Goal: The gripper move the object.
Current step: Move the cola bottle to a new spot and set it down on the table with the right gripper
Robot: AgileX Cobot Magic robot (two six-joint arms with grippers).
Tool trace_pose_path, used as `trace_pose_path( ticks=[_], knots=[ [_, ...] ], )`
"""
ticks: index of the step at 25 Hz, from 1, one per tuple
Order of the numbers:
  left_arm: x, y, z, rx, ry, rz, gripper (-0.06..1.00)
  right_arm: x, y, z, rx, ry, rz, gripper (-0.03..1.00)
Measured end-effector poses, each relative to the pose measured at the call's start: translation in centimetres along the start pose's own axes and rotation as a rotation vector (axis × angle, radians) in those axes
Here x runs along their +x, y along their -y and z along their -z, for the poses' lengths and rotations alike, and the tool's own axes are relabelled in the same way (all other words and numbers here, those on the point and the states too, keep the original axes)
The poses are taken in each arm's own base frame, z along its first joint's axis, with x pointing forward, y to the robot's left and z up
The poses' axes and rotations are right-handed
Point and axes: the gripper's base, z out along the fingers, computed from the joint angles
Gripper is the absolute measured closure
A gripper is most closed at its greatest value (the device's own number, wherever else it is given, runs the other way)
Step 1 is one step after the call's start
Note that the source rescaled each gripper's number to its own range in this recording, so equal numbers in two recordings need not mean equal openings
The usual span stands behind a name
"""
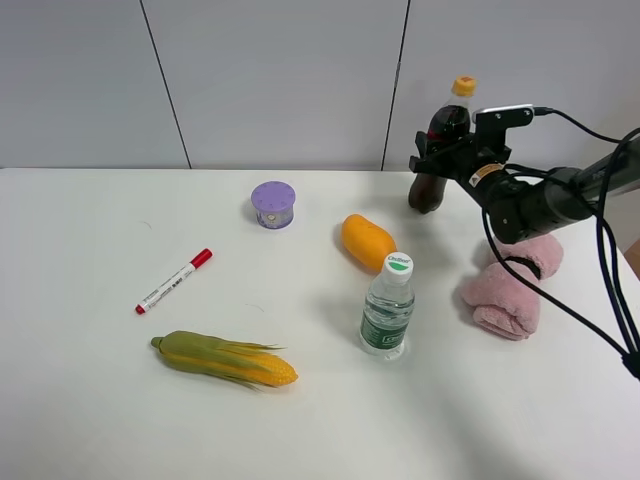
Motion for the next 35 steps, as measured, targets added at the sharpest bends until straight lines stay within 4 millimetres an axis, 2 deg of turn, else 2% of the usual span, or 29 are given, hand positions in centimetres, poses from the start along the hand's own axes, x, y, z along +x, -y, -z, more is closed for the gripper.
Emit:
trace_pose_path(
  ticks=[5, 6, 7, 9, 12, 16, 19, 25, 32, 35],
  knots=[
    [0.0, 0.0, 0.0, 0.000, 0.000, 0.000, -0.06, -2.4, -0.3, 0.5, -0.004, -0.097, 0.025, 0.97],
    [0.0, 0.0, 0.0, 0.000, 0.000, 0.000, -0.06, -3.4, -0.4, 0.7, -0.009, -0.106, 0.040, 0.97],
    [0.0, 0.0, 0.0, 0.000, 0.000, 0.000, -0.06, -5.6, -0.7, 1.1, -0.021, -0.096, 0.072, 0.97],
    [0.0, 0.0, 0.0, 0.000, 0.000, 0.000, -0.06, -8.4, -1.3, 1.8, -0.030, -0.069, 0.094, 0.97],
    [0.0, 0.0, 0.0, 0.000, 0.000, 0.000, -0.06, -11.9, -2.9, 3.0, -0.050, -0.041, 0.112, 0.97],
    [0.0, 0.0, 0.0, 0.000, 0.000, 0.000, -0.06, -15.0, -6.3, 4.4, -0.123, -0.005, 0.140, 0.97],
    [0.0, 0.0, 0.0, 0.000, -0.001, 0.000, -0.06, -16.0, -9.0, 5.1, -0.189, 0.013, 0.131, 0.97],
    [0.0, 0.0, 0.0, 0.000, -0.001, 0.000, -0.06, -15.4, -14.6, 5.9, -0.328, -0.024, 0.115, 0.97],
    [0.0, 0.0, 0.0, 0.000, -0.001, 0.000, -0.06, -15.3, -20.6, 4.8, -0.438, -0.070, 0.134, 0.97],
    [0.0, 0.0, 0.0, 0.000, -0.001, 0.000, -0.06, -14.7, -23.1, 4.6, -0.491, -0.074, 0.136, 0.97]
  ],
)
